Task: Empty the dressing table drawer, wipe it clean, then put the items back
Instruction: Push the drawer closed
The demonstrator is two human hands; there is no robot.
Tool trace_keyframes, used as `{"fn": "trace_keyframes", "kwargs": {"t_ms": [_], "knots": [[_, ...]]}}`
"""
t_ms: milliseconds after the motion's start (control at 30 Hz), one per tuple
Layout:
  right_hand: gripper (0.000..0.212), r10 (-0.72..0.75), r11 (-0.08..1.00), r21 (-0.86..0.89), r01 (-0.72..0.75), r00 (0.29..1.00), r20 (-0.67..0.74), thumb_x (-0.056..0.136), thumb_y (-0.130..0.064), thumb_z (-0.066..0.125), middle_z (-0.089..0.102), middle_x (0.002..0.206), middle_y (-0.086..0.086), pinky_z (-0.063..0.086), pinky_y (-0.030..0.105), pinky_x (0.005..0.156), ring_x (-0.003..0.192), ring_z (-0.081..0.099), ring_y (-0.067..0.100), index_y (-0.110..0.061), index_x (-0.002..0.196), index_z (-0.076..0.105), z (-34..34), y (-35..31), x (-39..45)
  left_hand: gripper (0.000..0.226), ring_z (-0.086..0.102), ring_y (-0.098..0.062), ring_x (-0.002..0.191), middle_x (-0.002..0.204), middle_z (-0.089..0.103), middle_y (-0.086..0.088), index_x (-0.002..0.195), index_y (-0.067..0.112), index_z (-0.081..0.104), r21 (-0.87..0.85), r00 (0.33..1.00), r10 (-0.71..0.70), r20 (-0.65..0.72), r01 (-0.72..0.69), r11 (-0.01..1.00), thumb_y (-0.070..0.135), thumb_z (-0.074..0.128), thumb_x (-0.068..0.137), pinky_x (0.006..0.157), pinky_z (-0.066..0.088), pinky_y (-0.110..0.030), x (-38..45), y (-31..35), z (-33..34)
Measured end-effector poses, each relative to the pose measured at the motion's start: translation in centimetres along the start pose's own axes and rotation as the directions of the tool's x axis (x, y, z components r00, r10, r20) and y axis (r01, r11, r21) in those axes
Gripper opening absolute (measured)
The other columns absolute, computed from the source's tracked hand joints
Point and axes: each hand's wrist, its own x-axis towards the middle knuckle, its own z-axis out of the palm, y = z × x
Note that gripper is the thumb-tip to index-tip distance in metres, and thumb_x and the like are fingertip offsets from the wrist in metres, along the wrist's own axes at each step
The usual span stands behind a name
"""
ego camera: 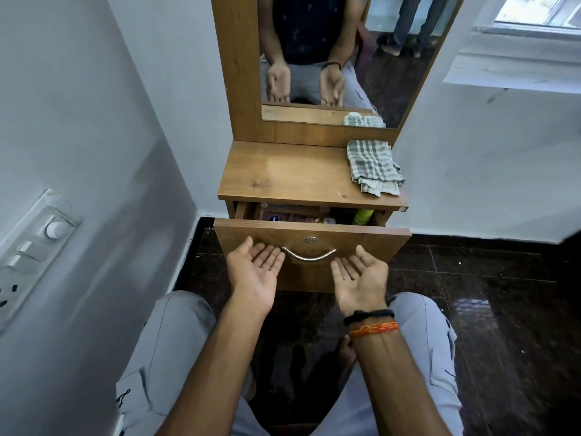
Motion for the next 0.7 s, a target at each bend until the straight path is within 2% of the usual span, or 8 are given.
{"fn": "trace_keyframes", "kwargs": {"t_ms": [100, 267, 467, 700], "knots": [[0.064, 0.086, 0.991, 0.093, -0.095, 0.992, 0.094, 0.102, -0.024, 0.049, 0.029, 0.157, 0.028, 0.027, 0.048, 0.123, 0.147, 0.031, 0.039, 0.008, 0.152, 0.026, 0.8, -1.4, -1.1, 0.057, 0.038, -0.046, 0.14, 0.146, 0.041, -0.033, 0.143, -0.01, 0.038, -0.105, 0.995, -0.082, 0.059, 0.088, 0.991, 0.029, 0.046, 0.103, 0.119, 0.029, -0.055, -0.3, 0.6, 0.3], [0.07, 0.138, 0.977, 0.142, -0.159, 0.98, 0.145, 0.104, -0.031, 0.041, 0.016, 0.162, 0.028, 0.019, 0.051, 0.125, 0.152, 0.019, 0.04, 0.007, 0.155, 0.012, 2.4, -2.1, -1.3, 0.066, 0.032, -0.048, 0.143, 0.152, 0.031, -0.036, 0.146, -0.013, 0.031, -0.171, 0.989, -0.116, 0.093, 0.131, 0.977, 0.035, 0.042, 0.103, 0.12, 0.026, -0.057, -0.4, 1.0, 0.5], [0.073, 0.144, 0.966, 0.188, -0.178, 0.973, 0.179, 0.104, -0.034, 0.04, 0.01, 0.163, 0.028, 0.015, 0.052, 0.125, 0.153, 0.013, 0.041, 0.006, 0.156, 0.008, 2.7, -2.1, -0.3, 0.071, 0.031, -0.048, 0.144, 0.154, 0.029, -0.036, 0.148, -0.013, 0.028, -0.194, 0.986, -0.11, 0.126, 0.133, 0.972, 0.039, 0.042, 0.102, 0.12, 0.025, -0.058, 0.3, 1.5, 1.1], [0.071, 0.135, 0.963, 0.202, -0.178, 0.968, 0.209, 0.105, -0.035, 0.038, 0.013, 0.163, 0.029, 0.017, 0.052, 0.125, 0.152, 0.015, 0.042, 0.009, 0.155, 0.012, 3.3, -2.3, 1.5, 0.076, 0.029, -0.048, 0.144, 0.155, 0.027, -0.035, 0.146, -0.014, 0.029, -0.178, 0.974, -0.126, 0.186, 0.16, 0.971, 0.047, 0.041, 0.101, 0.119, 0.025, -0.058, 1.9, 1.8, 2.0]]}}
